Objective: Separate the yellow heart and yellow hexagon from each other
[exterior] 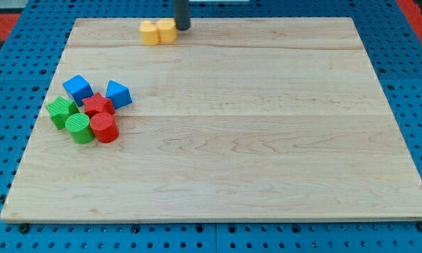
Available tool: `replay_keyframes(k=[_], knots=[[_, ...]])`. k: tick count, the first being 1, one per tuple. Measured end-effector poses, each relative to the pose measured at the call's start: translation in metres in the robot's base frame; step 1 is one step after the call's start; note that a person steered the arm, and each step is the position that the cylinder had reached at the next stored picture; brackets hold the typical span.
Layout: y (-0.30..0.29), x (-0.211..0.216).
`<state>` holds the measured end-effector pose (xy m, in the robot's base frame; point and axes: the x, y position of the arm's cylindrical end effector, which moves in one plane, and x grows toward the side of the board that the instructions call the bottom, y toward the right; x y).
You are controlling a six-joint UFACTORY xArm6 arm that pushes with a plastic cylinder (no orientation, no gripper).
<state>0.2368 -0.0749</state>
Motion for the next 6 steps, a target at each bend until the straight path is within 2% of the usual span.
replay_keyframes(k=[1, 2, 3, 4, 5, 6], knots=[[-0.01, 0.04], [0.03, 0.008], [0.012, -0.039], [-0.042, -0.028], [-0.043, 0.026], [-0.018, 0.076]])
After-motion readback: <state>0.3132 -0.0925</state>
